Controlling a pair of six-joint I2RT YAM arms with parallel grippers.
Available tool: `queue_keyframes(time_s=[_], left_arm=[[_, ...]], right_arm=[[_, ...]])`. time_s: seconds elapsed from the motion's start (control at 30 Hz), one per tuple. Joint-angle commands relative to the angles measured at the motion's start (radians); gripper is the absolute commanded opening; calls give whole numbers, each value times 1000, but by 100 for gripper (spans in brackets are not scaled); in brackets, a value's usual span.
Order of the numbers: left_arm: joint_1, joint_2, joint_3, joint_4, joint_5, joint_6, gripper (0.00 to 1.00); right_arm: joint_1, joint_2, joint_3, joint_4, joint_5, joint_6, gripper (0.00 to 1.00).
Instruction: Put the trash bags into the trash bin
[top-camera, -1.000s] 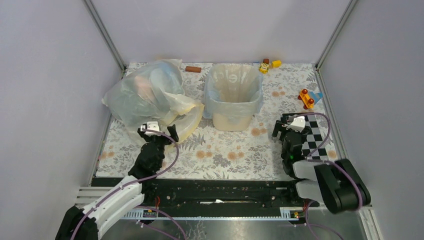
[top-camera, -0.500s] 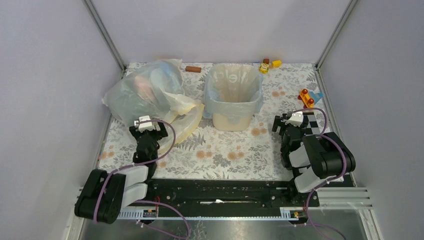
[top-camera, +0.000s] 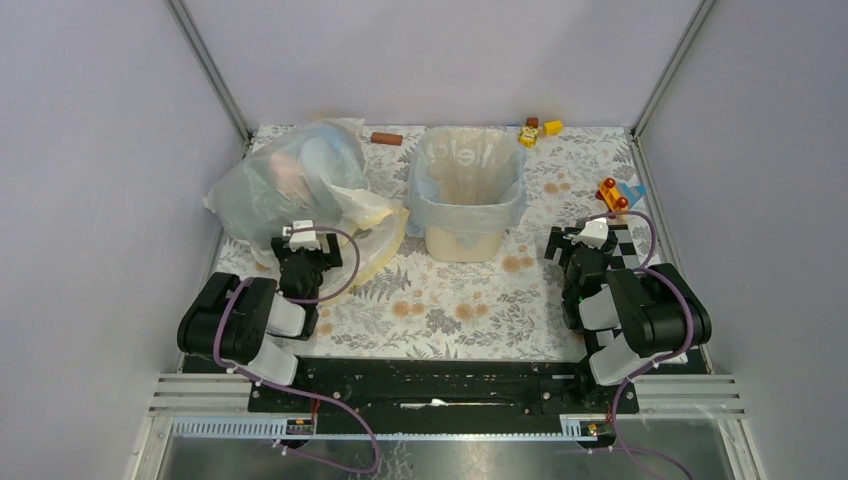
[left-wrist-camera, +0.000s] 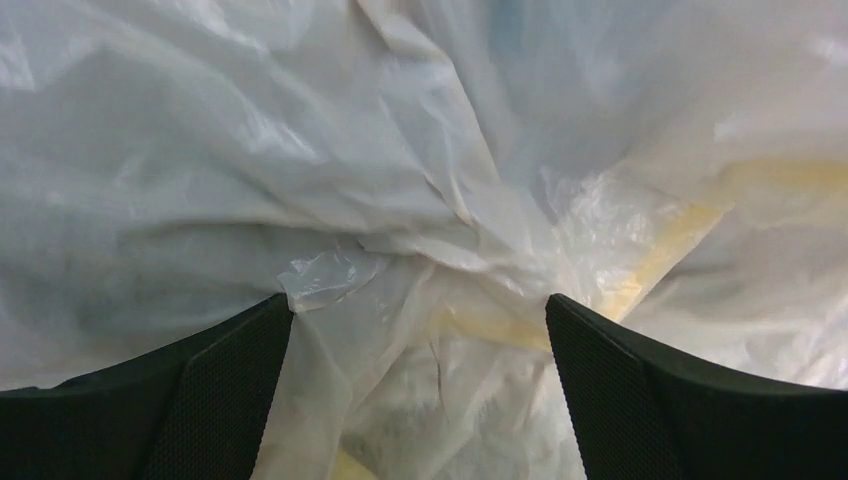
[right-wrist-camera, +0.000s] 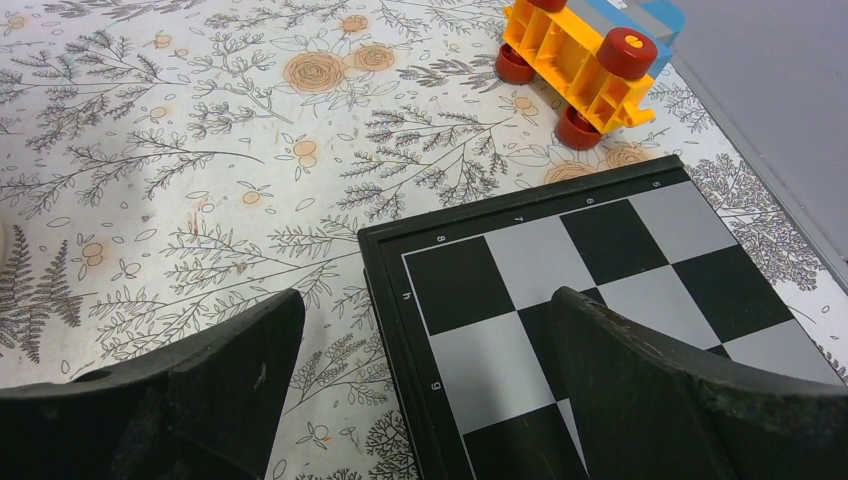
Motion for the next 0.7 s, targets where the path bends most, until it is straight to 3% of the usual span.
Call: queue_keyframes(time_s=[0.0, 0.67], left_arm=[[36, -10, 98, -17, 57, -20, 99], [48, -1, 116, -36, 68, -29, 99]], right_arm=[[-7, -18, 18, 37, -4, 7, 100], [-7, -17, 18, 37, -3, 5, 100]])
